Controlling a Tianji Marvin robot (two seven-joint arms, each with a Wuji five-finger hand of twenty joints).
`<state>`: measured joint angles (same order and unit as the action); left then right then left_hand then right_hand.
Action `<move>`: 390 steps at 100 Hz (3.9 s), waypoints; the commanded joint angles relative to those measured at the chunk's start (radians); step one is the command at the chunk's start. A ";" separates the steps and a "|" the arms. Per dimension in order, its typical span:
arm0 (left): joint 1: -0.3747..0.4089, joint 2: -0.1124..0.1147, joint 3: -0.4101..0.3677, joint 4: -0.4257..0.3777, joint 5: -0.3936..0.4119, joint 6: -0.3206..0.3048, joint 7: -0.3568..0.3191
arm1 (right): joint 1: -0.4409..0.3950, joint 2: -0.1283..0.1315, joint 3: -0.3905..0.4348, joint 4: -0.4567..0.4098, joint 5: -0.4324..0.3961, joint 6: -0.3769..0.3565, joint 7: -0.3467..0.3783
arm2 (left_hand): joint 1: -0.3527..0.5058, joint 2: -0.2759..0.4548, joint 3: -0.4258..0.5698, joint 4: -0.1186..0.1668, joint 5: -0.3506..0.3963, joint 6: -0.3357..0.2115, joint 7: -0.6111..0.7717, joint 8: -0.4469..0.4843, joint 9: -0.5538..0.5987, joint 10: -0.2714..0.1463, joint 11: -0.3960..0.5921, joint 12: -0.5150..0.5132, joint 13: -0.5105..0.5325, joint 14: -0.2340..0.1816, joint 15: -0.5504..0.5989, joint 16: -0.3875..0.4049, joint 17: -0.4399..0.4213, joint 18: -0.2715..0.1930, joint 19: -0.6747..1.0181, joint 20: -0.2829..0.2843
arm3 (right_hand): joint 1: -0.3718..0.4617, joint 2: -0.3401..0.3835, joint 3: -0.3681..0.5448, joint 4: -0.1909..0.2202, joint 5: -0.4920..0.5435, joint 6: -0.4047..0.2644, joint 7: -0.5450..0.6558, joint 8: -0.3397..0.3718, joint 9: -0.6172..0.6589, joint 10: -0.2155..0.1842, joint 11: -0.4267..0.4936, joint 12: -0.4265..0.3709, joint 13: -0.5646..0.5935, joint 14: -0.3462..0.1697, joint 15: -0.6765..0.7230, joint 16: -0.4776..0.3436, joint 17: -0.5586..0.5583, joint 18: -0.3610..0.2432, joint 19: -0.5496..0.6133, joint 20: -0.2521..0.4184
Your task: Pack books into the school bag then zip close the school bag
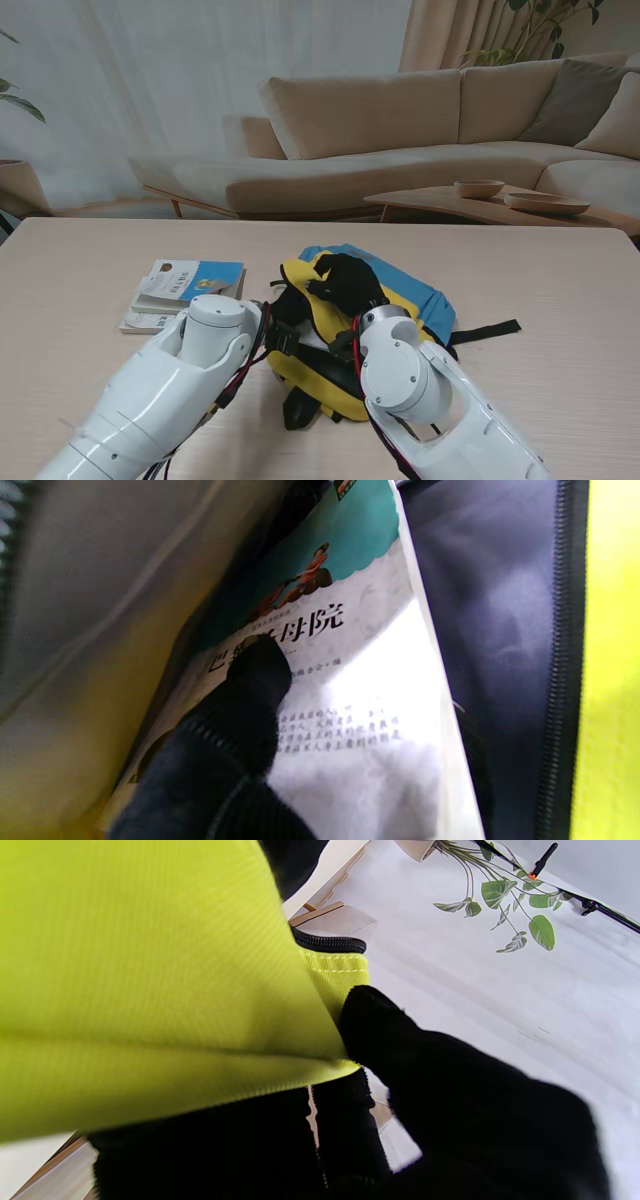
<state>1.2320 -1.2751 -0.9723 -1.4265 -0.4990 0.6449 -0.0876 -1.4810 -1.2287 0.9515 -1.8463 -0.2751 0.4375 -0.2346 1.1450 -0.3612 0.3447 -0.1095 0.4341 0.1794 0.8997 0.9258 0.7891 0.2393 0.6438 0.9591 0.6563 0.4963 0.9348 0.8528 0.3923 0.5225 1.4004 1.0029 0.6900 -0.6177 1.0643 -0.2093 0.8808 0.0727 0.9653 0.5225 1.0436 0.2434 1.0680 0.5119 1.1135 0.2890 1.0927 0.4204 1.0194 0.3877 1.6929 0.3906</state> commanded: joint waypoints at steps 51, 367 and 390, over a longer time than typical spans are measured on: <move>-0.019 0.014 0.021 -0.031 0.099 0.031 -0.076 | 0.007 -0.007 0.006 0.006 0.009 -0.014 0.017 | -0.171 0.013 0.261 0.065 -0.263 -0.025 -0.023 -0.221 -0.391 -0.018 0.005 -0.274 -0.259 -0.064 -0.180 -0.093 -0.188 -0.144 -0.096 -0.118 | 0.058 0.029 -0.004 -0.015 0.022 -0.082 0.056 0.040 0.017 0.019 0.029 0.019 0.057 0.047 0.032 0.003 0.031 -0.017 0.052 -0.019; -0.101 -0.003 0.076 0.010 0.182 0.138 -0.060 | 0.015 -0.005 0.024 0.000 0.060 -0.009 0.043 | 0.028 0.015 0.051 0.032 -0.172 -0.029 0.179 -0.167 -0.001 -0.020 -0.072 -0.007 0.014 -0.002 -0.082 -0.095 0.058 -0.041 0.019 -0.214 | 0.058 0.026 -0.001 -0.016 0.026 -0.082 0.053 0.051 0.019 0.017 0.025 0.025 0.056 0.052 0.031 0.006 0.021 -0.013 0.053 -0.009; -0.083 0.026 0.072 -0.052 0.259 0.166 -0.085 | 0.018 -0.007 0.027 0.004 0.062 -0.006 0.038 | -0.394 -0.006 0.264 0.062 -0.292 0.053 -0.354 -0.499 -0.424 0.014 -0.139 -0.412 -0.275 -0.065 -0.370 -0.242 -0.236 -0.100 -0.275 -0.337 | 0.057 0.024 0.001 -0.014 0.027 -0.079 0.053 0.051 0.020 0.018 0.024 0.024 0.054 0.054 0.032 0.006 0.021 -0.012 0.053 -0.009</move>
<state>1.1412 -1.2476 -0.8905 -1.4528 -0.2295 0.7937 -0.1588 -1.4612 -1.2256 0.9807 -1.8337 -0.2126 0.4352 -0.2097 0.8055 -0.3476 0.5834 -0.0792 0.1773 0.2275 0.6419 0.5156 0.4251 0.2397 0.5336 0.5854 0.4224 0.4505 0.6150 0.6453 0.1966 0.4443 1.1855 0.7050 0.6898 -0.6177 1.0632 -0.2097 0.8817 0.0727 0.9688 0.5478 1.0436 0.2435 1.0681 0.5170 1.1141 0.2924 1.1078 0.4351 1.0192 0.3943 1.6929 0.3814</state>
